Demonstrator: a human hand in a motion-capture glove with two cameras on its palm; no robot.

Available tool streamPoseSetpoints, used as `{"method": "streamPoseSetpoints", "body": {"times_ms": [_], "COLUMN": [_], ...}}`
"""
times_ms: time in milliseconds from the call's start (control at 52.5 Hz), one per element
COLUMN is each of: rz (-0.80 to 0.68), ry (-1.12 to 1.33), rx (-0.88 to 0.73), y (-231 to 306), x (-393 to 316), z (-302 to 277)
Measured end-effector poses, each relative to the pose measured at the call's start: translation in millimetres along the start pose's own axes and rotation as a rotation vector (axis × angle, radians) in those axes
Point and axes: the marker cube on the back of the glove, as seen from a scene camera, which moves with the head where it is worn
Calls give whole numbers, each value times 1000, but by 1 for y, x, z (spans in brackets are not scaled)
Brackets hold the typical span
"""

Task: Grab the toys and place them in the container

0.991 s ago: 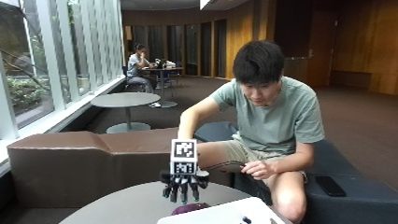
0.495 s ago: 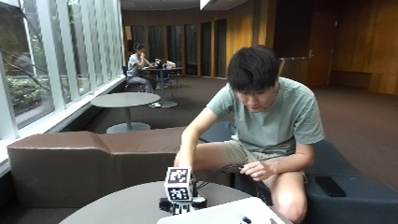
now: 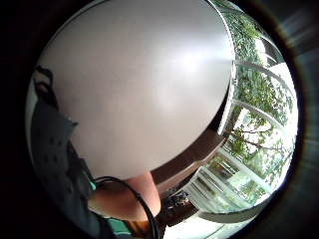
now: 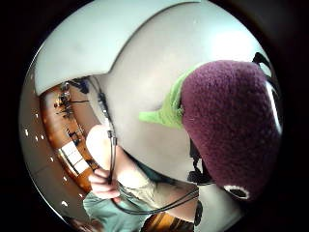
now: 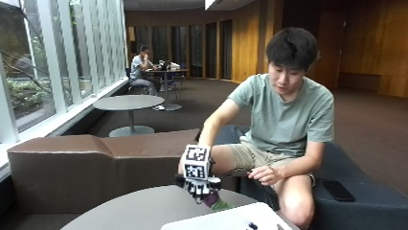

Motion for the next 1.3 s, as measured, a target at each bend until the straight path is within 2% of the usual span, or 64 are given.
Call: {"method": "streamPoseSetpoints", "body": {"times_ms": [152,248,362,495,591,781,1029,1162,1296], "rz": [15,69,69,-32,69,101,205,356,341], "ry": [60,104,120,143,96,76,50,76,103], "rx": [63,156,259,482,472,530,652,613,569], "y": [26,45,63,50,40,-10,-72,-107,-123], "x": [-5,-13,-26,-50,-74,-110,-125,-124,-124], "z": [-82,-165,-245,-322,-351,-369,-335,-310,-298]}}
